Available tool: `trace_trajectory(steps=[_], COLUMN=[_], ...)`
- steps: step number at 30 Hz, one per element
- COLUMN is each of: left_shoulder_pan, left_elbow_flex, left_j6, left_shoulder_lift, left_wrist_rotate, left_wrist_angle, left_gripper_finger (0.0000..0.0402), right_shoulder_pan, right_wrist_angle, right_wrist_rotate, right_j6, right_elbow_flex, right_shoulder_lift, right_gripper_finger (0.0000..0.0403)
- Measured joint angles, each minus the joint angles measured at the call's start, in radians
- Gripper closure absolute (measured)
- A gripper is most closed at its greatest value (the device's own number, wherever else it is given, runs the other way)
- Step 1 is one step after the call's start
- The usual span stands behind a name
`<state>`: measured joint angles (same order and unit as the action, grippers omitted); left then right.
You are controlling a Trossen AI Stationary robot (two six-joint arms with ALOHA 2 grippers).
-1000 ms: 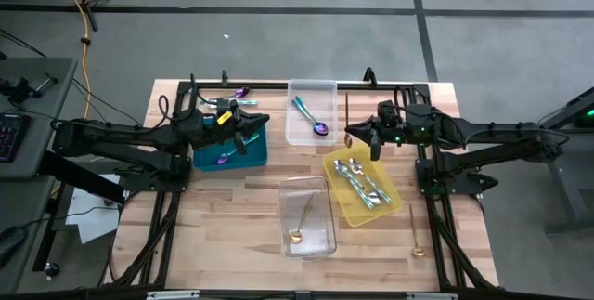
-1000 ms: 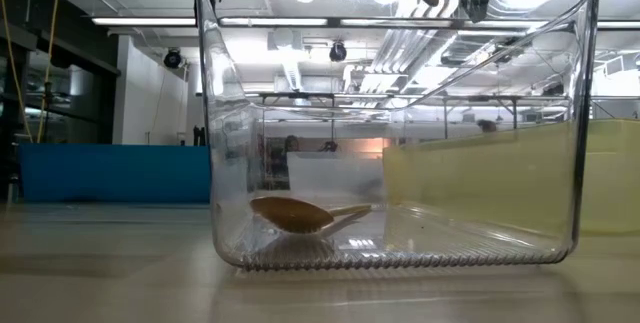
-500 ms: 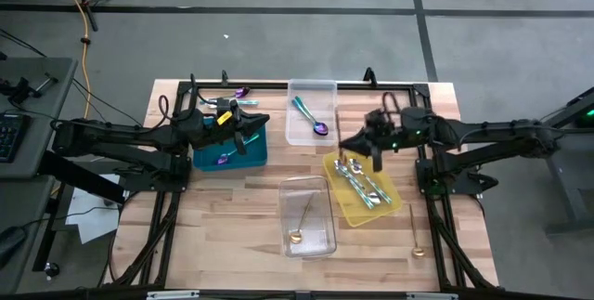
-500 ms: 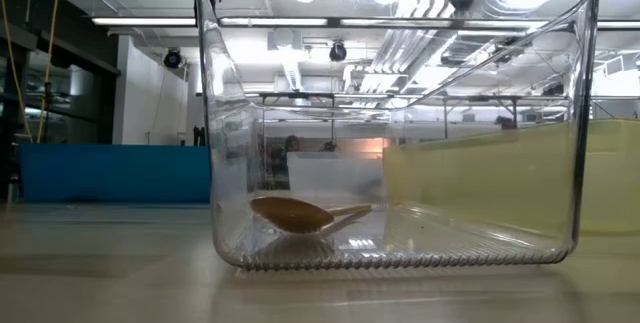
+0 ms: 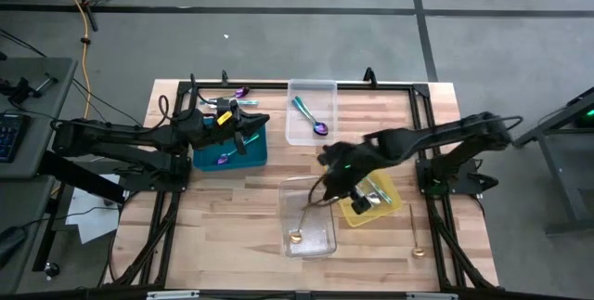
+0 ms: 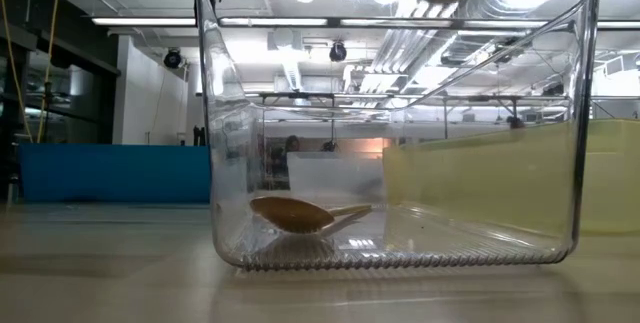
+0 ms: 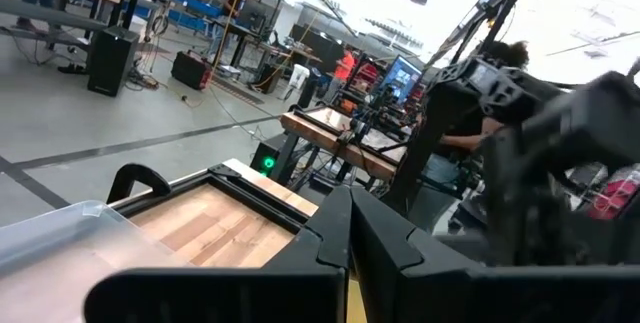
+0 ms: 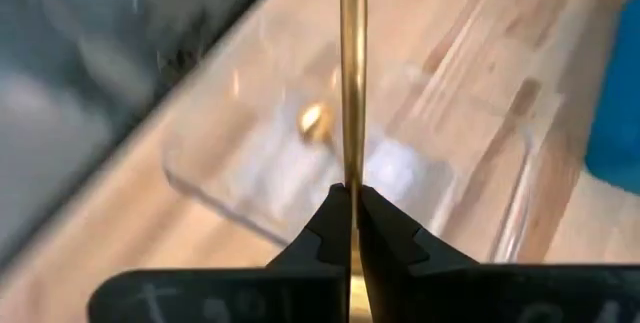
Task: Sort silverware by color (type)
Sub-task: Put the gold spoon into the transparent bin
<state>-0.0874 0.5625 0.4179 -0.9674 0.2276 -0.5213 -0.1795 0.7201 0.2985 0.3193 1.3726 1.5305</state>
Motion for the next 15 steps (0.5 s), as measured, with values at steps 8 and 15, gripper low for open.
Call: trace_trajectory(steps=[8,15], left_shoulder_pan=[0.0,0.0], left_elbow_flex=[0.0,0.0], left_j6=[0.001,0.009], left_shoulder_lift=[0.0,0.0], left_wrist_rotate=[0.0,0.0], left_wrist_angle=[0.0,0.0], left_gripper_finger=[0.0402,0.0401], right_shoulder_pan=[0.0,0.0], right_wrist_angle=[0.288,0.342], right_wrist_rotate=[-0.027,-0.101], right_j6=[0.452,0.641], right_elbow_flex=[0.258,0.409], right_shoulder_lift=[0.269,0.412], right_gripper_finger=[0.0403,0.0403])
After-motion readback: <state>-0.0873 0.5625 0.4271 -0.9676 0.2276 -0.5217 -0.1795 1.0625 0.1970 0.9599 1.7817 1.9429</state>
